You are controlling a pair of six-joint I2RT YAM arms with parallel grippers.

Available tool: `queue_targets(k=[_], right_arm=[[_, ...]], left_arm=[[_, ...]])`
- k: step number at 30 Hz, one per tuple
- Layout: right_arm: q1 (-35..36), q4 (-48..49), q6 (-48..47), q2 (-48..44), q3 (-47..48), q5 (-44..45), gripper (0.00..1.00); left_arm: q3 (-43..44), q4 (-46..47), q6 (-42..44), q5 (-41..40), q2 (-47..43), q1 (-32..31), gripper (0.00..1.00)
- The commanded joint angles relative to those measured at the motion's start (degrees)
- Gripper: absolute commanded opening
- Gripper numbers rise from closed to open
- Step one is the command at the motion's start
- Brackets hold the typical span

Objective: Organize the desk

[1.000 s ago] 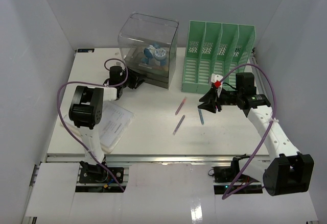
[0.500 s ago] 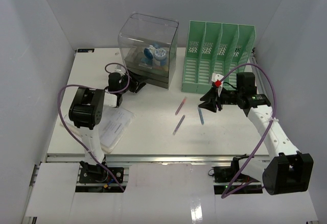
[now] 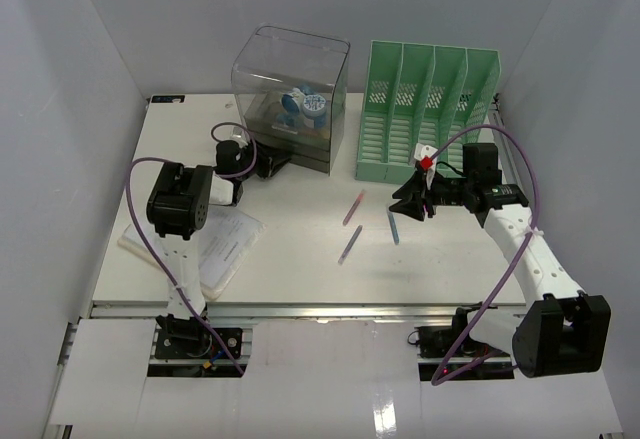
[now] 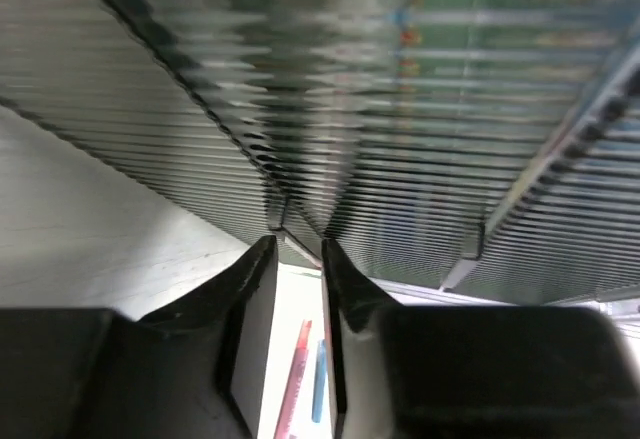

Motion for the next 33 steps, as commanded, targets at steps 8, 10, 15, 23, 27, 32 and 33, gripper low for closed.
queue_targets(k=[8, 10, 15, 23, 27, 32, 33], right_arm=[[-0.37, 0.94, 0.28, 1.08, -0.79, -0.48, 0.46], [-0.37, 0.95, 0.37, 1.49, -0.86, -0.33, 0.48], [-0.37, 0.86, 0.37, 2.59, -1.35, 0.66, 0.51], [-0.12, 0.41, 0.93, 5.24, -1.24, 5.29, 0.58], [-0.1, -0.37, 0.89, 5.75, -1.03, 7.7, 0.59], [-0.1, 0.5, 1.47, 5.53, -1.38, 10.91, 0.64], [-0.1, 0.51, 1.43, 5.53, -1.38, 11.29, 0.64]], left_arm=[[-3.93, 9.45, -2.76, 0.76, -0.34, 1.39, 0.0], [-7.66, 11.81, -2.38, 1.54, -2.31, 1.48, 0.0], [-18.74, 16.94, 0.41, 2.28, -8.72, 1.64, 0.0], [-25.91, 14.5, 2.87, 2.81, -15.41, 2.16, 0.51], [-26.84, 10.3, 6.99, 2.65, -19.92, 2.66, 0.8], [-32.54, 1.19, 15.48, -0.47, -31.37, 3.64, 0.86], [-33.92, -2.86, 18.69, -2.39, -34.18, 3.59, 0.87]])
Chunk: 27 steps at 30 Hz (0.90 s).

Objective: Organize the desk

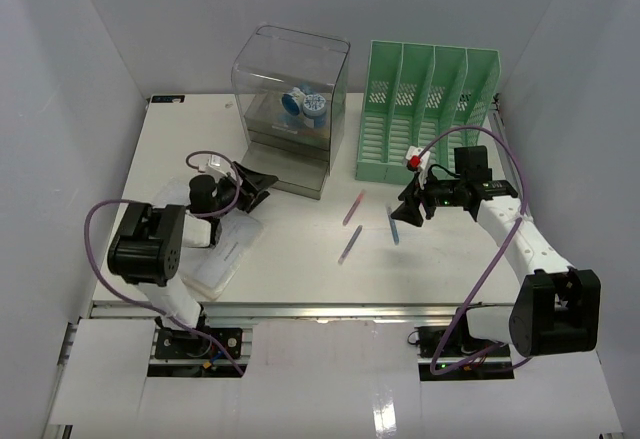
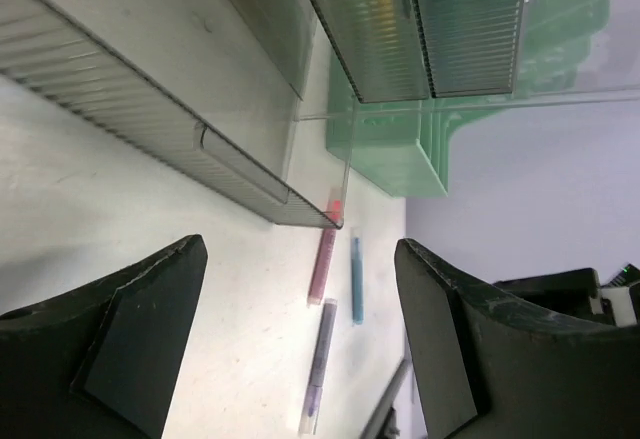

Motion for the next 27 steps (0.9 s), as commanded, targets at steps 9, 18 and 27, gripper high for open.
queue_targets(k=[9, 18, 27], right_arm=[[-0.01, -2.96, -6.99, -0.31, -0.13, 2.34, 0.69], [-1.19, 0.11, -3.37, 0.29, -0.88, 6.05, 0.69], [-3.23, 1.29, -1.71, -0.44, -0.91, 6.69, 0.69]], left_arm=[[-5.36, -36.2, 31.61, -18.65, -39.04, -13.1, 0.84], [12.63, -50.49, 45.98, -36.83, -23.25, -39.42, 0.76], [24.77, -55.63, 50.24, -42.59, -5.74, -48.04, 0.64]])
